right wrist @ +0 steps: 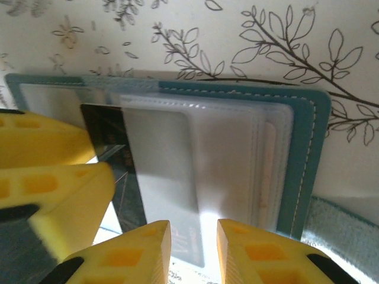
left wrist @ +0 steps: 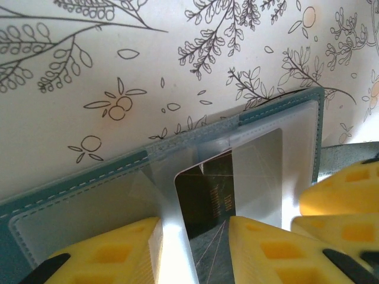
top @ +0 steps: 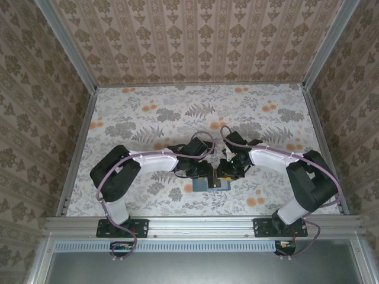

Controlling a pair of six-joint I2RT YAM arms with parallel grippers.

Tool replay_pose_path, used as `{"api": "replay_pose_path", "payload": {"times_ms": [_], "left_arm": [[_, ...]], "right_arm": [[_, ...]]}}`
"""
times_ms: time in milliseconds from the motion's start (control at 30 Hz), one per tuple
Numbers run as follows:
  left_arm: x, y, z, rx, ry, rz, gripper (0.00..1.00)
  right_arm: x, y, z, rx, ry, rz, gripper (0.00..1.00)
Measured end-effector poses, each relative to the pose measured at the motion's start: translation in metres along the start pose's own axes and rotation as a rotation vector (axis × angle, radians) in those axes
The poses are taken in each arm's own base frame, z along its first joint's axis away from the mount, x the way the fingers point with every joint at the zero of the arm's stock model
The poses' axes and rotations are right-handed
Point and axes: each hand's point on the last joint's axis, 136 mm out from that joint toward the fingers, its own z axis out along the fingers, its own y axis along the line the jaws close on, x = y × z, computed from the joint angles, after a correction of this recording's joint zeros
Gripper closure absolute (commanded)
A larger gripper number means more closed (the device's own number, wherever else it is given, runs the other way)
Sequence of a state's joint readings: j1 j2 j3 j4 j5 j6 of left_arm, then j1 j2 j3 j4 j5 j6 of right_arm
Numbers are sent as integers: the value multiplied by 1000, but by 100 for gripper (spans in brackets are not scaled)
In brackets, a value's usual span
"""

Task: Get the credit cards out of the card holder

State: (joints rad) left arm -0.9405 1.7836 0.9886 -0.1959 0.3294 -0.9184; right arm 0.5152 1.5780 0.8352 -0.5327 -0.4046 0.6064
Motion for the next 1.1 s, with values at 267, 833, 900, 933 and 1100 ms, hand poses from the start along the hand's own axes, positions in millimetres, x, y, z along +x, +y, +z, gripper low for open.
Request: {"api": "replay_pose_path", "payload": {"times_ms": [267, 833, 900, 933, 1100], "left_arm": [[-1, 1, 1, 55, -10, -33, 77], [-5, -16, -10, 123, -25, -17, 97], [-3, -14, -13, 114, -23, -7, 97], [-2, -13, -14, 108, -21, -2, 97], [2, 1, -22, 38, -14, 18, 98]], "right_arm": [[-2, 2, 4, -16, -2, -5, 74], [-2, 3, 4, -20, -4, -7, 75], [-2, 2, 4, -19, -4, -6, 75], [-2, 2, 4, -19, -4, -6, 75], [-3, 2, 4, -16, -6, -6, 75]]}}
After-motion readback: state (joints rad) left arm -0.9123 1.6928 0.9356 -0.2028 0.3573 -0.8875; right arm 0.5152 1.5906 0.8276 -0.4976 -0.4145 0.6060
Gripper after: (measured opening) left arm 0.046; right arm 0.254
